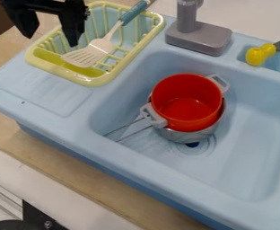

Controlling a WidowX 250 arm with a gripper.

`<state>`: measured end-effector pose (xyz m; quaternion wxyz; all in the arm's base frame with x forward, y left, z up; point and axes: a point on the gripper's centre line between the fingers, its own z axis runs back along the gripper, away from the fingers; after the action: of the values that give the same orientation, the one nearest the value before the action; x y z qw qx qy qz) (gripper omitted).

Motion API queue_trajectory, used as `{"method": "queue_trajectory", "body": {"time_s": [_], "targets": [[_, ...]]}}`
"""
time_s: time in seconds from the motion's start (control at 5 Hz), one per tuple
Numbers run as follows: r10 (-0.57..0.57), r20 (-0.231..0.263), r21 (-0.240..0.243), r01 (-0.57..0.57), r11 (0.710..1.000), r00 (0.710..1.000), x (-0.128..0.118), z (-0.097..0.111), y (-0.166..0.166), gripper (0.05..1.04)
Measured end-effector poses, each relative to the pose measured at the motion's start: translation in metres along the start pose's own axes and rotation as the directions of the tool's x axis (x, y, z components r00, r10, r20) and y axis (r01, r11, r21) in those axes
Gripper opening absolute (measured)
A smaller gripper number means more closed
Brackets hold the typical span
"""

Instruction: Move red pot to the right side of the sink

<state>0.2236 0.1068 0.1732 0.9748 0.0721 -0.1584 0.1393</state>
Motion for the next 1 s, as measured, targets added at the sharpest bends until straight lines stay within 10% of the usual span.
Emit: {"method": "queue_trajectory", "body": {"time_s": [1.0], "targets": [[-0.301,-0.06,-0.156,0.289,0.944,0.952,0.011,-0.009,-0.066,0.996]]}}
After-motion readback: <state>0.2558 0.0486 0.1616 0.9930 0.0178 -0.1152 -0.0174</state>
